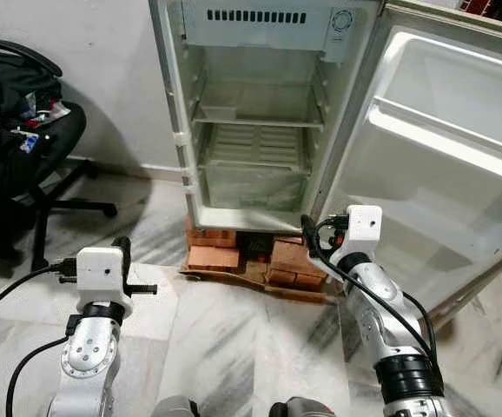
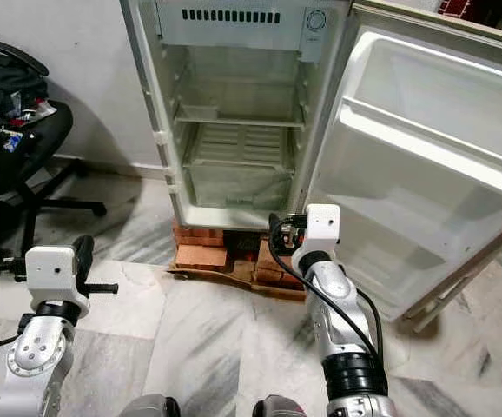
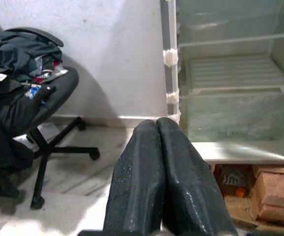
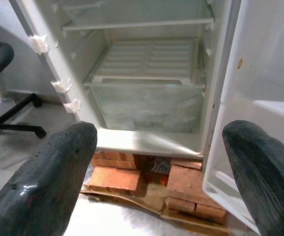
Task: Restocking fridge
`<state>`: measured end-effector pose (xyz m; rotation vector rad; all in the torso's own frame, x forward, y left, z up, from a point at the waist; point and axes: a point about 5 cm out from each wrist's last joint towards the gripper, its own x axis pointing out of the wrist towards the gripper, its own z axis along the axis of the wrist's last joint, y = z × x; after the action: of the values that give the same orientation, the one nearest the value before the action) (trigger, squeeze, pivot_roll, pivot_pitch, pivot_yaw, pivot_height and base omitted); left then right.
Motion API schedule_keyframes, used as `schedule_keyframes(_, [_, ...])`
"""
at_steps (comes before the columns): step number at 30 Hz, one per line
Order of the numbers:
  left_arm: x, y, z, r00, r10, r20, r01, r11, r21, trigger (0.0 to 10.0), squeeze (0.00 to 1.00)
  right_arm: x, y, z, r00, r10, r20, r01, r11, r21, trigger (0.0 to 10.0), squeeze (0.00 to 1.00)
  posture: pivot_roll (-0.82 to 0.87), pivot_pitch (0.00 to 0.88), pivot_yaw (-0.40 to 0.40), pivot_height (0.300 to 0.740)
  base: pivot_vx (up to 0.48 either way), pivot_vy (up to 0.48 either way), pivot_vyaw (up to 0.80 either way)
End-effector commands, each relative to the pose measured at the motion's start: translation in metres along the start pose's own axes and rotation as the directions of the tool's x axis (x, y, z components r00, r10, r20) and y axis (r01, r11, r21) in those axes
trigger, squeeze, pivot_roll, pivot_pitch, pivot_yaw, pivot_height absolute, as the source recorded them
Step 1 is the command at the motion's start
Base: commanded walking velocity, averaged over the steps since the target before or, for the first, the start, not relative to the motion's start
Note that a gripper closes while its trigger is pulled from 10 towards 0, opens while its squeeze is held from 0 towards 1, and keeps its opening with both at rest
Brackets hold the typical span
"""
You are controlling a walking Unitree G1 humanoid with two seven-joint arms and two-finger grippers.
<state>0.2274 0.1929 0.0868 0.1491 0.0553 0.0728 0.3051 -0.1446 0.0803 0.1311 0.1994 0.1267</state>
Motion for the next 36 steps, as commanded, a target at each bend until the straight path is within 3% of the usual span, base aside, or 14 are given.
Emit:
schedule_keyframes(1, [-0.002, 0.001, 0.003, 1.000, 0.000, 0.004, 0.000, 1.000, 0.015, 10.0, 0.00, -0.003, -0.010, 0.003, 0.999, -0.047, 0.016, 0.047, 0.999, 0.003, 10.0, 0.00, 0.01, 0.069, -0.010, 0.735, 0.000, -0.240, 0.00])
schedule_keyframes(6, [-0.001, 0.000, 0.003, 1.000, -0.008, 0.003, 0.007, 1.000, 0.019, 10.0, 0.00, -0.004, -0.016, 0.002, 0.996, -0.086, 0.020, 0.086, 0.996, 0.020, 10.0, 0.00, 0.00, 0.071, -0.007, 0.735, 0.000, -0.336, 0.00])
schedule_keyframes(10, [0.000, 0.000, 0.003, 1.000, -0.013, 0.003, 0.013, 1.000, 0.024, 10.0, 0.00, -0.006, -0.012, 0.009, 0.996, -0.043, 0.077, 0.040, 0.998, 0.044, 10.0, 0.00, 0.00, 0.074, -0.006, 0.735, 0.000, -0.374, 0.00])
schedule_keyframes(18, [-0.001, -0.002, 0.003, 1.000, -0.023, 0.002, 0.022, 0.999, 0.029, 10.0, 0.00, -0.006, -0.005, 0.009, 0.997, -0.004, 0.073, 0.000, 0.999, 0.050, 10.0, 0.00, 0.01, 0.077, -0.007, 0.735, 0.000, -0.426, 0.00])
schedule_keyframes(22, [-0.001, -0.003, 0.002, 1.000, -0.028, -0.004, 0.028, 0.999, 0.033, 10.0, 0.00, -0.006, 0.007, 0.011, 0.991, 0.106, 0.082, -0.107, 0.994, 0.012, 10.0, 0.00, 0.00, 0.076, -0.007, 0.735, 0.000, -0.458, 0.00])
schedule_keyframes(25, [0.000, -0.004, 0.003, 1.000, -0.029, 0.000, 0.029, 0.999, 0.036, 10.0, 0.00, -0.006, 0.008, 0.007, 0.991, 0.121, 0.062, -0.123, 0.992, 0.032, 10.0, 0.00, 0.00, 0.076, -0.007, 0.735, 0.000, -0.458, 0.00])
schedule_keyframes(29, [-0.001, -0.003, 0.002, 0.999, -0.032, 0.002, 0.032, 0.999, 0.042, 10.0, 0.00, -0.014, 0.027, -0.013, 0.953, 0.299, -0.048, -0.298, 0.954, 0.038, 10.0, 0.00, 0.00, 0.078, -0.009, 0.735, 0.000, -0.469, 0.00])
schedule_keyframes(36, [-0.003, -0.002, 0.000, 0.999, -0.032, -0.005, 0.032, 0.998, 0.048, 10.0, 0.00, -0.023, 0.042, -0.023, 0.888, 0.442, -0.122, -0.442, 0.897, 0.034, 10.0, 0.00, 0.01, 0.076, -0.014, 0.735, 0.000, -0.475, 0.00])
